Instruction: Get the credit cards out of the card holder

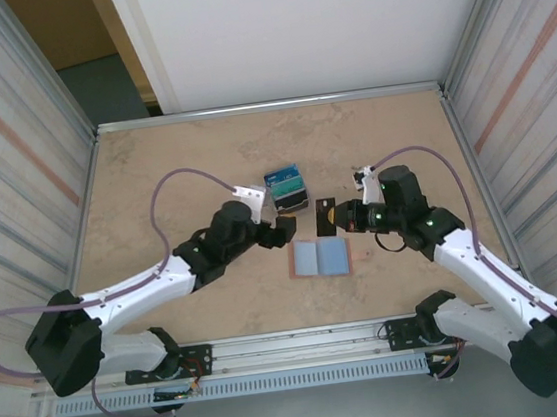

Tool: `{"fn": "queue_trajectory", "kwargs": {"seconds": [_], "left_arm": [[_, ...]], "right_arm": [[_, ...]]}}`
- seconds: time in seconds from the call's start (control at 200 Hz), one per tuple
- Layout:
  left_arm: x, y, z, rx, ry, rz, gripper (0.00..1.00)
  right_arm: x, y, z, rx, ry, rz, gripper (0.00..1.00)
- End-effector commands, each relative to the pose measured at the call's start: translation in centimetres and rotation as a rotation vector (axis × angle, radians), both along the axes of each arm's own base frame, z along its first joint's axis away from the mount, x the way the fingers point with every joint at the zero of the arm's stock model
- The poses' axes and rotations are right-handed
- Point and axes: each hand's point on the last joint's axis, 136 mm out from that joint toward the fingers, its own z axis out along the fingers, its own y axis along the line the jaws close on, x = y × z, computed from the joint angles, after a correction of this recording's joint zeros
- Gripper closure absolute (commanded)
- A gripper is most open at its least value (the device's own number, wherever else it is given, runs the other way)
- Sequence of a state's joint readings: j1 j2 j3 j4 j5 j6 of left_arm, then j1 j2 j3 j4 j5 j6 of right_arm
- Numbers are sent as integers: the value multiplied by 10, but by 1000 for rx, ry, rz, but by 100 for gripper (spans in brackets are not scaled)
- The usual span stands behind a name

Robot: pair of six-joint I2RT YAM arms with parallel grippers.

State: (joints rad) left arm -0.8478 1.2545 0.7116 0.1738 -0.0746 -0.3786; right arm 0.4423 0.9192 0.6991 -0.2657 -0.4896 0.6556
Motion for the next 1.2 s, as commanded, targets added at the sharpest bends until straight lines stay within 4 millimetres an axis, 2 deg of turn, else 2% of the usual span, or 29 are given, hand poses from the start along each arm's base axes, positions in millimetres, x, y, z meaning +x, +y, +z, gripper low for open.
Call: {"fn": "queue_trajectory", "kwargs": {"seconds": [0.0,0.15,0.291,0.371,0.456,0.496,0.541,0.571,0.651,0.676,0.697,0.747,0.817,0.927,0.977,1.042,1.198], "left_arm": [[-22,-32,48,-251,2,-199,7],[-28,-45,74,-355,-8,-301,8],[-30,-51,95,-492,-1,-390,13],[-33,-57,99,-508,5,-432,15],[-34,-63,101,-516,14,-464,23],[-34,-65,102,-524,16,-474,30],[-35,-67,103,-535,19,-489,43],[-35,-68,105,-542,17,-500,54],[-35,-69,108,-540,11,-518,92],[-35,-68,107,-532,9,-517,100],[-34,-67,107,-524,5,-514,100],[-32,-64,106,-493,-5,-506,100],[-27,-56,100,-408,-18,-477,100],[-14,-39,81,-145,-60,-411,100],[-4,-30,71,-4,-86,-382,100],[5,-21,58,145,-103,-379,100],[32,-14,26,440,-151,-430,100]], "right_arm": [[0,12,40,144,-117,53,100],[-4,21,66,231,-168,103,100],[-7,26,70,249,-171,129,100],[-8,29,71,258,-169,141,100],[-10,33,71,265,-168,154,100],[-10,35,71,266,-167,159,100],[-10,37,70,266,-168,166,100],[-10,38,70,265,-167,169,100],[-9,39,65,248,-158,166,100],[-9,39,63,237,-156,162,100],[-8,38,62,227,-154,155,100],[-6,34,57,195,-147,136,91],[-3,25,50,127,-137,94,67],[3,1,38,-20,-126,-16,43],[7,-12,32,-86,-116,-77,37],[10,-26,26,-154,-103,-144,24],[16,-54,14,-286,-70,-264,13]]}}
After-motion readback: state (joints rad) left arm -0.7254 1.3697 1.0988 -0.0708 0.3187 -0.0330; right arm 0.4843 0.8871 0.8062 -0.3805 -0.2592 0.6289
